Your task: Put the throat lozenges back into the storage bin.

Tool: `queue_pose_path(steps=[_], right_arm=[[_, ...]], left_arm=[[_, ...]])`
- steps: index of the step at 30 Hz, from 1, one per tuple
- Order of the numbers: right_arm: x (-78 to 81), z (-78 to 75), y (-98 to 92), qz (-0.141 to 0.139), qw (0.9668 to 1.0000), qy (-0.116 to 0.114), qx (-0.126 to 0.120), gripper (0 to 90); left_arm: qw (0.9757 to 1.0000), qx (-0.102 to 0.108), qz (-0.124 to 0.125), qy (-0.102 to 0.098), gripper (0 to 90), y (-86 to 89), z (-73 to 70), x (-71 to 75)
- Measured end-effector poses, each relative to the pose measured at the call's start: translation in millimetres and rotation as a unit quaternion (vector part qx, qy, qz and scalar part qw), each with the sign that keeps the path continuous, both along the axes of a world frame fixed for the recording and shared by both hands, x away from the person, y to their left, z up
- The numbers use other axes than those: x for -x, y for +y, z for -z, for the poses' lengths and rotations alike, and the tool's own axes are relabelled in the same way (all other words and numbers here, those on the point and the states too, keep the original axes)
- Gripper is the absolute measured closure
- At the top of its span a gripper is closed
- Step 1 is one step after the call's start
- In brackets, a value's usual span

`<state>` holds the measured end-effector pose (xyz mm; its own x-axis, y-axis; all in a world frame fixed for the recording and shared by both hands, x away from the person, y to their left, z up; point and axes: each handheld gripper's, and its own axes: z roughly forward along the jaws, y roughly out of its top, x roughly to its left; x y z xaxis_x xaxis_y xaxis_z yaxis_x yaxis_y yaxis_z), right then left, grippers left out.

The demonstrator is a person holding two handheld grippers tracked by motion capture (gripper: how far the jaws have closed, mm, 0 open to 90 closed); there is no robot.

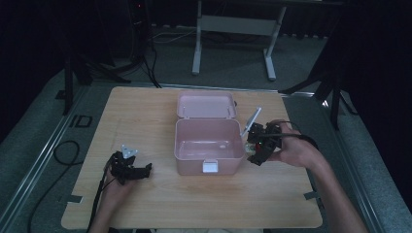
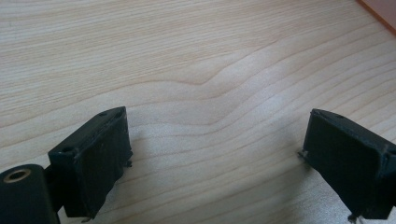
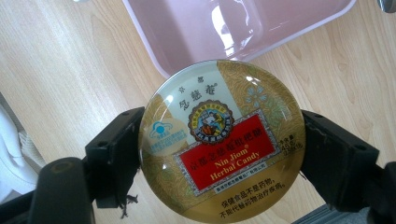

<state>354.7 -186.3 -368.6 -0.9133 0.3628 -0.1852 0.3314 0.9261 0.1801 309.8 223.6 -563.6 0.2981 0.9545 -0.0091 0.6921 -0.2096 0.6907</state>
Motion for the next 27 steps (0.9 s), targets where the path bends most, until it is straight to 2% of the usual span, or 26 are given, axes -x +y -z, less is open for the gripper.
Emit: queue_pose_path(steps=[27], right_arm=[[-11.4,-3.7,16.2,-0.004,1.0000,0.002,-0.001,20.0]], left_arm=[[1.0000,0.000,0.000,0.000,8.0,0.0,0.0,-0.1]])
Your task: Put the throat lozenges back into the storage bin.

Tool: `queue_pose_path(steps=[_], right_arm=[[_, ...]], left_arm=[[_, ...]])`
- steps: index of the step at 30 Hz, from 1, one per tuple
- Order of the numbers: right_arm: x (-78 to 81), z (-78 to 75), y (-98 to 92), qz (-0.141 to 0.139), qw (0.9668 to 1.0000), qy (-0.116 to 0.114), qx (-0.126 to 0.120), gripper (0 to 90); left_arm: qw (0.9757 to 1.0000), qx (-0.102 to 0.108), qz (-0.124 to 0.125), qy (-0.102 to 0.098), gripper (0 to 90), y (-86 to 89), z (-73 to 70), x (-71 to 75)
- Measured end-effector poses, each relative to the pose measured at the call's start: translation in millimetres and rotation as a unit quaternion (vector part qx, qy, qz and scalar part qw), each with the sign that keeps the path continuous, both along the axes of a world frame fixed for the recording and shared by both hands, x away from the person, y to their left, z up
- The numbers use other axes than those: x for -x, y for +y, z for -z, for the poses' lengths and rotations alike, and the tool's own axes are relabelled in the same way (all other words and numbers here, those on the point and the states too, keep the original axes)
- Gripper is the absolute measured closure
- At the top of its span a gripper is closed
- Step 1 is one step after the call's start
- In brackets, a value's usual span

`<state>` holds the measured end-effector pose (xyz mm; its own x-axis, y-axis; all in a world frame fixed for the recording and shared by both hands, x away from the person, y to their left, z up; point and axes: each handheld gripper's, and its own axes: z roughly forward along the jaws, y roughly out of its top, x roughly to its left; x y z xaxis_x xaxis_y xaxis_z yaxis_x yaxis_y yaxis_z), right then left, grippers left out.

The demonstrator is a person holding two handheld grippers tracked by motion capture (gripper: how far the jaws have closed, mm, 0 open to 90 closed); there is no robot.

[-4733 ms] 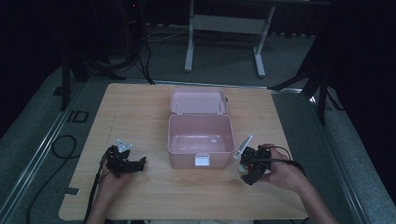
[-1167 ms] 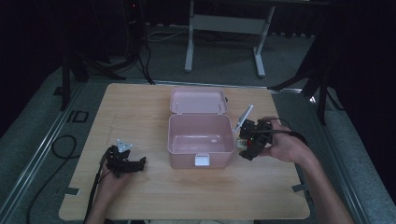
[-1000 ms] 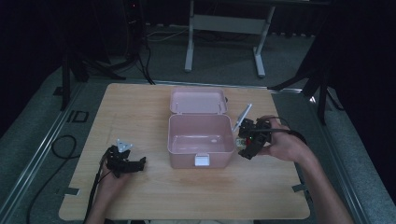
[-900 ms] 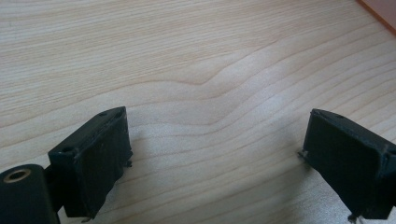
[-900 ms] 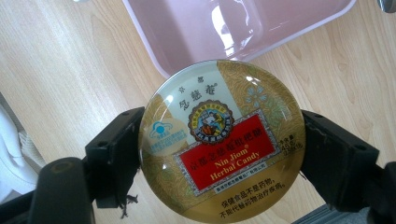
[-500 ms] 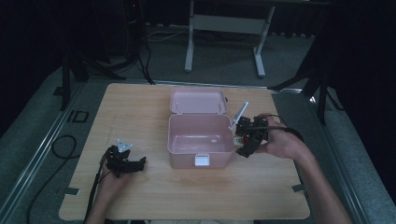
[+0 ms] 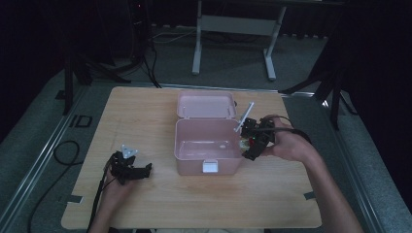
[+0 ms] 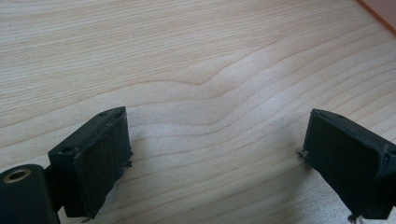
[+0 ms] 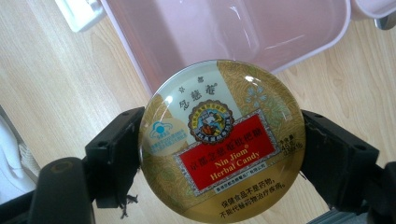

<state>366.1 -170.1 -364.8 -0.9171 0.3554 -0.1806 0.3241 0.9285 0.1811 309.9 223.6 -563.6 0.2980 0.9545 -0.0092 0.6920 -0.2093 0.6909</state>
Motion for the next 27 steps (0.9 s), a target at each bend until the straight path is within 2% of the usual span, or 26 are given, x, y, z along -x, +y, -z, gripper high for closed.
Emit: queue_pose_path(steps=[27], right_arm=[[-5.3,-1.0,25.2,-0.016,0.9999,0.000,0.002,20.0]], left_arm=[[1.0000,-0.001,0.001,0.001,8.0,0.1,-0.1,0.0]])
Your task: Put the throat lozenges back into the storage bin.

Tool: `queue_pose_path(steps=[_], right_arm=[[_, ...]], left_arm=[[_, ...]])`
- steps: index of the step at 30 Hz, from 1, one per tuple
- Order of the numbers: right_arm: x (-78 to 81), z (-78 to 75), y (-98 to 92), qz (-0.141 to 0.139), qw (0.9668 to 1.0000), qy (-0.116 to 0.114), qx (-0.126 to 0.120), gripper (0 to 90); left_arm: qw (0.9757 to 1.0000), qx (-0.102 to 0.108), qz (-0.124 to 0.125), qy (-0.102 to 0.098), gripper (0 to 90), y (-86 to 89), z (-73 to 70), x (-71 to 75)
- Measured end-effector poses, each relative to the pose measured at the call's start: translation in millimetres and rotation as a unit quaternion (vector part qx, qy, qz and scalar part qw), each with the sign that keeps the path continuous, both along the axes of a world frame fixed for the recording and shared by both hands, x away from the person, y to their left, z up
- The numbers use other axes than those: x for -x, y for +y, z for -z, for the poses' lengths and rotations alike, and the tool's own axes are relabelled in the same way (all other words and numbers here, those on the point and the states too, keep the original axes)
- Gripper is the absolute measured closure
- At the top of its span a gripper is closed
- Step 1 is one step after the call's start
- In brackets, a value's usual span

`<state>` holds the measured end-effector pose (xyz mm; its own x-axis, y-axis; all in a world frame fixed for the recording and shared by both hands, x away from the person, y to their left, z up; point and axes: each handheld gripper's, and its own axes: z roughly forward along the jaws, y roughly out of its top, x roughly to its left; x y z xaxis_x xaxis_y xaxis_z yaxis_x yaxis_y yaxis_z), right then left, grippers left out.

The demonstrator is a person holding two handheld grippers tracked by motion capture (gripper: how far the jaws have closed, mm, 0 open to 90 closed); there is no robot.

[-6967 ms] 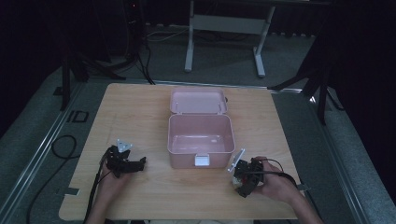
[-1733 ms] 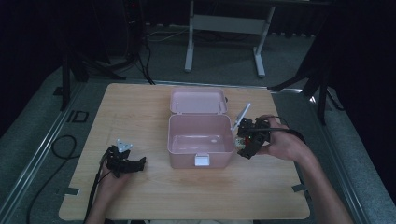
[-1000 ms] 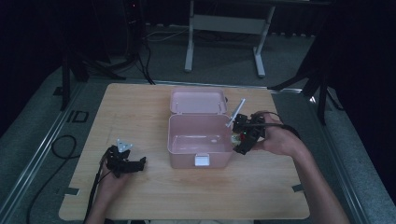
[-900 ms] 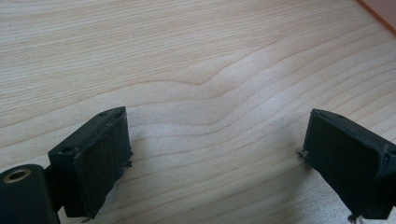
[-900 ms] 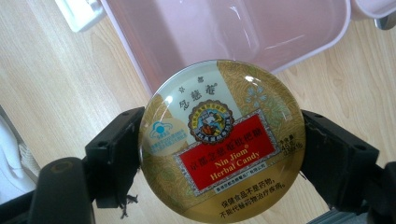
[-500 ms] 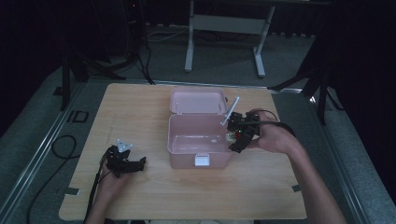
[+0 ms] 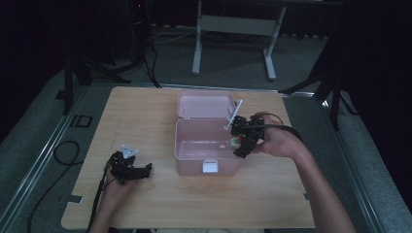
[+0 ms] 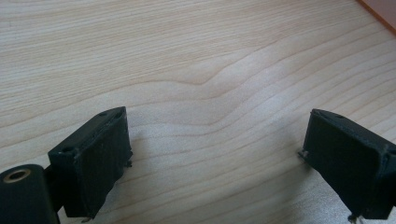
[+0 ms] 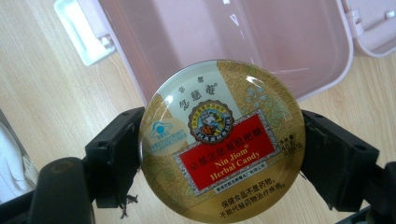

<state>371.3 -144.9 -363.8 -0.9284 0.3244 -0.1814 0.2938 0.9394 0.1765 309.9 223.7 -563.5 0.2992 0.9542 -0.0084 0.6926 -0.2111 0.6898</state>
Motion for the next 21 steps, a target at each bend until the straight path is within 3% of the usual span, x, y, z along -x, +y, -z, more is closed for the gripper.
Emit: queue_pose_path(steps=[21], right_arm=[[-3.7,0.2,18.7,-0.008,1.0000,0.005,0.002,20.0]], left_arm=[[1.0000,0.001,-0.001,-0.001,8.0,-0.2,0.1,-0.1]])
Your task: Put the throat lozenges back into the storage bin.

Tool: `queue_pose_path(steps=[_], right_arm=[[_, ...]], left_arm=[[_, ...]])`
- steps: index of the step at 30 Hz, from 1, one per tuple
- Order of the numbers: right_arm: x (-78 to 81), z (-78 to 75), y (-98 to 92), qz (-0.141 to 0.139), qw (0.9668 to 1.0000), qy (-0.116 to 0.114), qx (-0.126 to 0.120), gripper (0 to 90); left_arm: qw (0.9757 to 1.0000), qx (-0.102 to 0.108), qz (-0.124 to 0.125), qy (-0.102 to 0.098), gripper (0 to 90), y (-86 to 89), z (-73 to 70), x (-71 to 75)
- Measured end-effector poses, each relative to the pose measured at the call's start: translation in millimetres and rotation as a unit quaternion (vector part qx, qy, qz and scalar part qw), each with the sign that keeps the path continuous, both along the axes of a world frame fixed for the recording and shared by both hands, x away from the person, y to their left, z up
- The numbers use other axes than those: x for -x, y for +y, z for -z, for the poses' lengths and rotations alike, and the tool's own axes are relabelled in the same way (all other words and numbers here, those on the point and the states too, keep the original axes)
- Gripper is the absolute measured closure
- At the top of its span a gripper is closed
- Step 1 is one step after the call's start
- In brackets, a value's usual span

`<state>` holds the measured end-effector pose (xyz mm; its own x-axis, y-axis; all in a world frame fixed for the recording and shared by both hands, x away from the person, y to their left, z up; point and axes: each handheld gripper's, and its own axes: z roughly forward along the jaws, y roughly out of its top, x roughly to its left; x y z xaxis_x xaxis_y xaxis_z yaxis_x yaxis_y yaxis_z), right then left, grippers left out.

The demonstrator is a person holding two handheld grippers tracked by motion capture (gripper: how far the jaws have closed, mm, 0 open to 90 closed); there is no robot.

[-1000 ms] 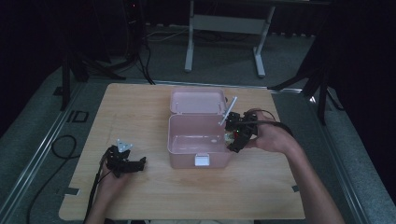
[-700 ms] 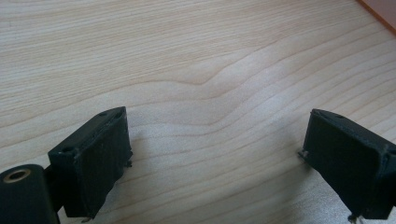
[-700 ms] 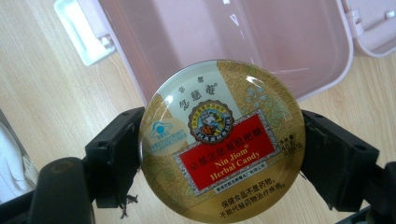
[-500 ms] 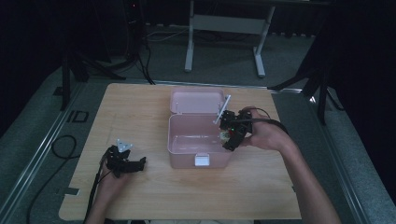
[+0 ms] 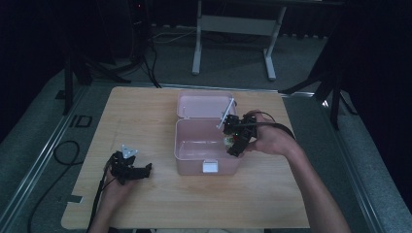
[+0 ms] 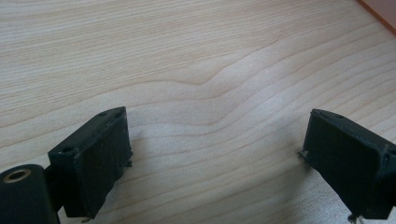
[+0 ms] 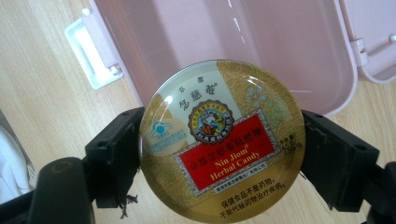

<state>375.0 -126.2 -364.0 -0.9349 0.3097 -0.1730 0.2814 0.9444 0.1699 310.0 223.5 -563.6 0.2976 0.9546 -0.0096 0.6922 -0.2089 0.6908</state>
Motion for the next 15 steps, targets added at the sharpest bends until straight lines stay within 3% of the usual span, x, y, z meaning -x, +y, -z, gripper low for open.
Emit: queue_pose_path(steps=[15], right_arm=[[-3.8,1.2,10.0,-0.002,1.0000,-0.001,-0.001,19.9]], left_arm=[[1.0000,0.000,0.000,0.000,8.0,-0.1,0.0,0.0]])
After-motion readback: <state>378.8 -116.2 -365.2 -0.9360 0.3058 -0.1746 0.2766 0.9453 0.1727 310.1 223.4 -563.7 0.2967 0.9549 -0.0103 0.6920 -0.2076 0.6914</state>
